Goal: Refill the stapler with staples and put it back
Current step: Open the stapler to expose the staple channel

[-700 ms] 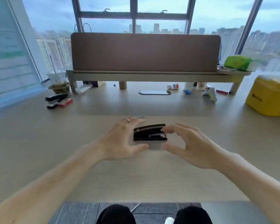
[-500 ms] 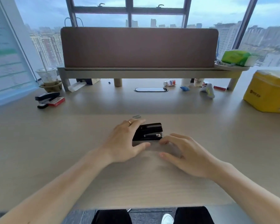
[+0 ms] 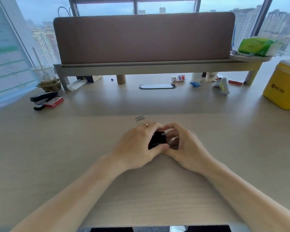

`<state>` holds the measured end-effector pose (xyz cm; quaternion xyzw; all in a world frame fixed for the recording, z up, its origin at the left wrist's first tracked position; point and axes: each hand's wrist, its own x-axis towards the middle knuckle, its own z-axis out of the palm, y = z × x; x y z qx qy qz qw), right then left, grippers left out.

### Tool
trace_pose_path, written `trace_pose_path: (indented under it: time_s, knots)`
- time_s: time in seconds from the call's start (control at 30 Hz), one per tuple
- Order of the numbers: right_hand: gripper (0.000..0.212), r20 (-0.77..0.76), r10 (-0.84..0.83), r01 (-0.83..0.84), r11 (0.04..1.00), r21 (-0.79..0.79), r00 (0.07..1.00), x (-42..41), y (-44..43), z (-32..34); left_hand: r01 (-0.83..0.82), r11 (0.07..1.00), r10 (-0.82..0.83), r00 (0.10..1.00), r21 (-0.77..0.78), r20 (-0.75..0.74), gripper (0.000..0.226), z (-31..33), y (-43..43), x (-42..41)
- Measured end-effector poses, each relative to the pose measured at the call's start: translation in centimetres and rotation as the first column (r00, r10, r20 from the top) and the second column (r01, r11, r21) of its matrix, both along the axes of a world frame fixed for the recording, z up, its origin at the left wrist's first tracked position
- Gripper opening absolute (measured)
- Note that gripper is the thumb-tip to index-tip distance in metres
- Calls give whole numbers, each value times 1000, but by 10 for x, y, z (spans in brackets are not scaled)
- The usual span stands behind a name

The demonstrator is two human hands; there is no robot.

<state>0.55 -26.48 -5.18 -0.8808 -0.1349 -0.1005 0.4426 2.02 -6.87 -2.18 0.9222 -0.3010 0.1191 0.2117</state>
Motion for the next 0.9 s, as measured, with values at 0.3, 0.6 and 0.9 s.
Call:
trace_pose_path:
  time_s: [0.3,0.6,0.9]
  knots:
    - [47,-34,-47,47,999,1,998,0,-1,-2,-234,372,64,972,-898,-227,21,-5,30,-1]
    - [30,7,-67,67,995,-68,998,-2,-1,2,-481,531,313,876,-697,-366,32,-19,94,0]
    - [21,33,-52,55,993,-102,998,-3,-1,2,-136,929,118,990,345,71,55,4,77,-5]
